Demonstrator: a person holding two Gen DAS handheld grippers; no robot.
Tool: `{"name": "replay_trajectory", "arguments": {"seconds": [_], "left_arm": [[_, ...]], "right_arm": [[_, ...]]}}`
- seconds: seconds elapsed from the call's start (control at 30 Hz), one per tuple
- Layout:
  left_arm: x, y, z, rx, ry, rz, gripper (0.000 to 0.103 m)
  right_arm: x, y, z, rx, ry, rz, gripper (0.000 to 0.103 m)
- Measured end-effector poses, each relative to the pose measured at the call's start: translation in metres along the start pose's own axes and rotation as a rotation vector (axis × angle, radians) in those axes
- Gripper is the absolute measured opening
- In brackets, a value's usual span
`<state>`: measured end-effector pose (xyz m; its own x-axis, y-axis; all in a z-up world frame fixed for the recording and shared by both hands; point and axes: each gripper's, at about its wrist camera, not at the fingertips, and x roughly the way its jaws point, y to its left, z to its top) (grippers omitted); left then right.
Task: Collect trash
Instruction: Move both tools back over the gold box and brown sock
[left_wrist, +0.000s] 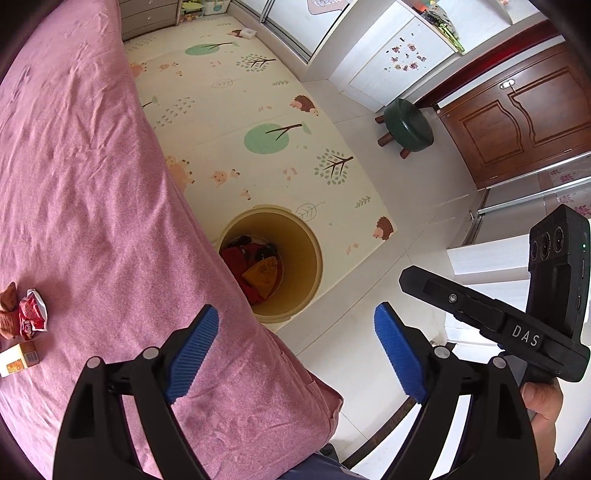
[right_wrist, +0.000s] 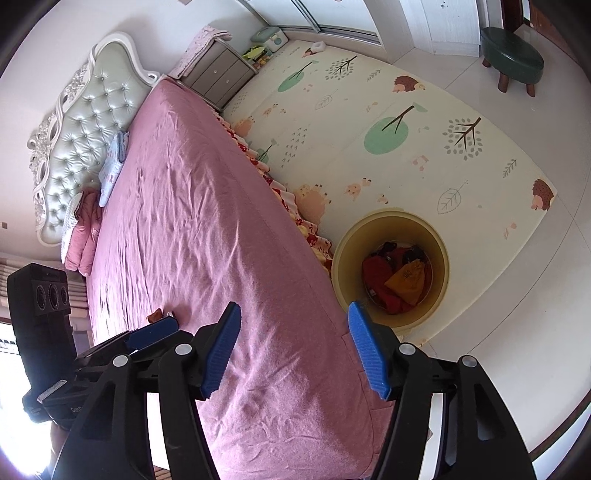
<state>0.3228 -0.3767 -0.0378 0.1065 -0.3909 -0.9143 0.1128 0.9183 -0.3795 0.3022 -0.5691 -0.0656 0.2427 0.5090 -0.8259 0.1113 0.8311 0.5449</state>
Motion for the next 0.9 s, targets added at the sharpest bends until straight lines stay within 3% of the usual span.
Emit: {"name": "replay_trajectory", "arguments": {"seconds": [0.3, 0.9], "left_arm": [[-0.039, 0.057, -0.047, -0.094, -0.060, 0.022, 0.087], [-0.121, 0.207, -0.160, -0.349, -0.146, 0.097, 0.088]], "right_arm": [[0.020, 0.068, -0.034, -0.120, 0.060, 0.017, 0.060], [0.088, 0.229, -0.127, -0.385, 0.218, 0.075, 0.060]]}}
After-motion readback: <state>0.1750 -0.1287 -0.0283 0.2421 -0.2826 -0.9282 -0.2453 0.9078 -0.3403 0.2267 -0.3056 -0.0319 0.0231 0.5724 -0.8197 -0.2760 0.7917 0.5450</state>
